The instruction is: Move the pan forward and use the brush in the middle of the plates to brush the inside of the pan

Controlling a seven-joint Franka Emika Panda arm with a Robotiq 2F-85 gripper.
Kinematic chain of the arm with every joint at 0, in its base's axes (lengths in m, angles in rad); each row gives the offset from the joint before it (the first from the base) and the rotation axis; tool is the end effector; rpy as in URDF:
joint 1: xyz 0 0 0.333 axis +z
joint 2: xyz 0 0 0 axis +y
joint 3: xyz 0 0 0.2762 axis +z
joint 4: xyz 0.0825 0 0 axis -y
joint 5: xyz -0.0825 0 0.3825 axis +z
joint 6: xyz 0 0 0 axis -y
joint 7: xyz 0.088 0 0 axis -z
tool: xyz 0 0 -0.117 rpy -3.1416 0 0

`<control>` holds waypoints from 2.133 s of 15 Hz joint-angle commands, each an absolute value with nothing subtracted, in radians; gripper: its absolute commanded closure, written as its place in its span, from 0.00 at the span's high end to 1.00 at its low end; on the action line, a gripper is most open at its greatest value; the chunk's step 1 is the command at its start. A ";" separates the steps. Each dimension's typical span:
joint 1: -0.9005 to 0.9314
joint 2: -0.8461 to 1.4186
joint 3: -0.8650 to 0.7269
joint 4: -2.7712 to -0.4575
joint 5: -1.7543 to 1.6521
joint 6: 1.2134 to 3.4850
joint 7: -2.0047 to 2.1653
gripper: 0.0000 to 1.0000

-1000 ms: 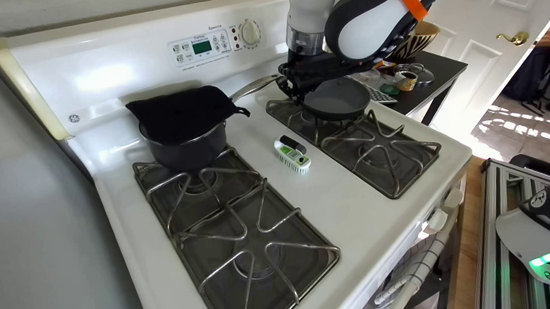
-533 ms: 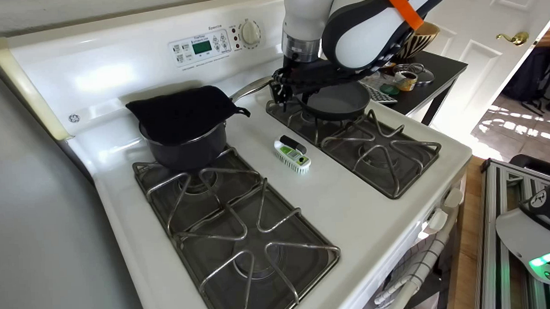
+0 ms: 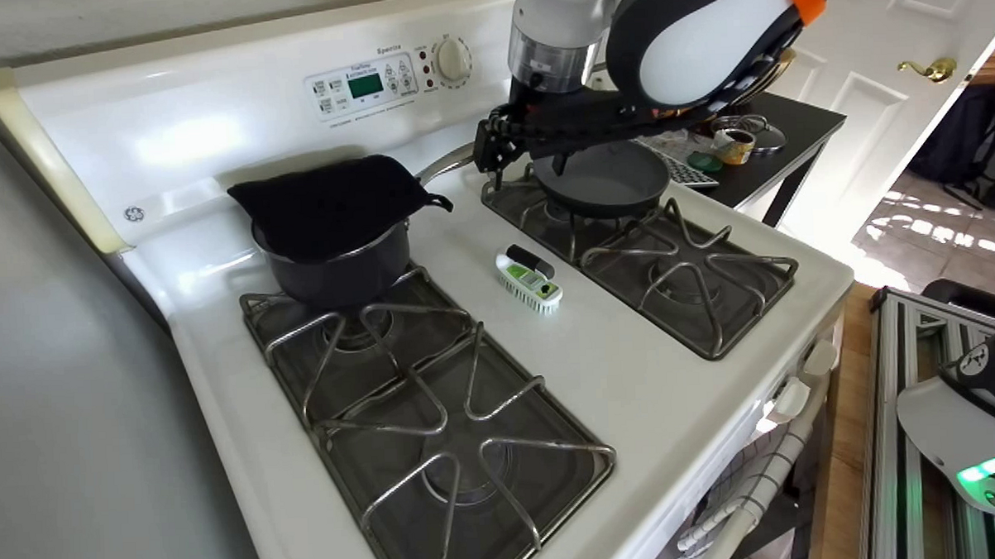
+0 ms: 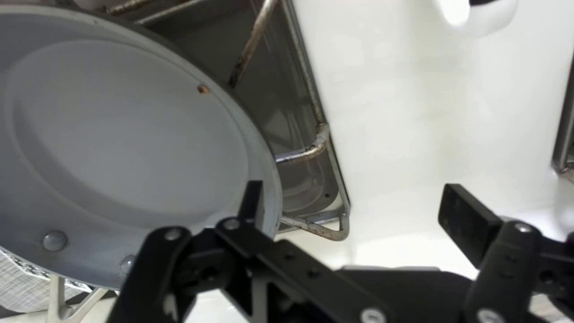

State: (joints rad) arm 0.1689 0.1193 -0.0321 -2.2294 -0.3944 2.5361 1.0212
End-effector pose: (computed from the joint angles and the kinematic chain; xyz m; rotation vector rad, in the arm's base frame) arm 0.5477 0.0776 0.2889 2.8700 -0.8548 0.4446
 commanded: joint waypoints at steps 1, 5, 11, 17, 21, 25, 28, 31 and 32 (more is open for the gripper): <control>0.151 0.098 -0.004 -2.242 -0.389 2.520 1.021 1.00; 0.145 0.043 0.023 -2.287 -0.384 2.509 1.020 1.00; 0.151 0.026 0.036 -2.301 -0.385 2.502 1.062 1.00; 0.169 0.006 0.107 -2.322 -0.223 2.478 0.987 1.00; 0.168 0.034 0.128 -2.319 -0.197 2.449 0.927 1.00; 0.171 0.069 0.125 -2.305 -0.245 2.387 0.928 1.00; 0.174 0.092 0.122 -2.302 -0.284 2.417 0.922 1.00; 0.177 0.114 0.117 -2.291 -0.335 2.448 0.920 1.00; 0.177 0.121 0.115 -2.287 -0.347 2.457 0.917 1.00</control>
State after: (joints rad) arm 0.1702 0.0934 0.1238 -2.3014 -0.3075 2.4236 0.9279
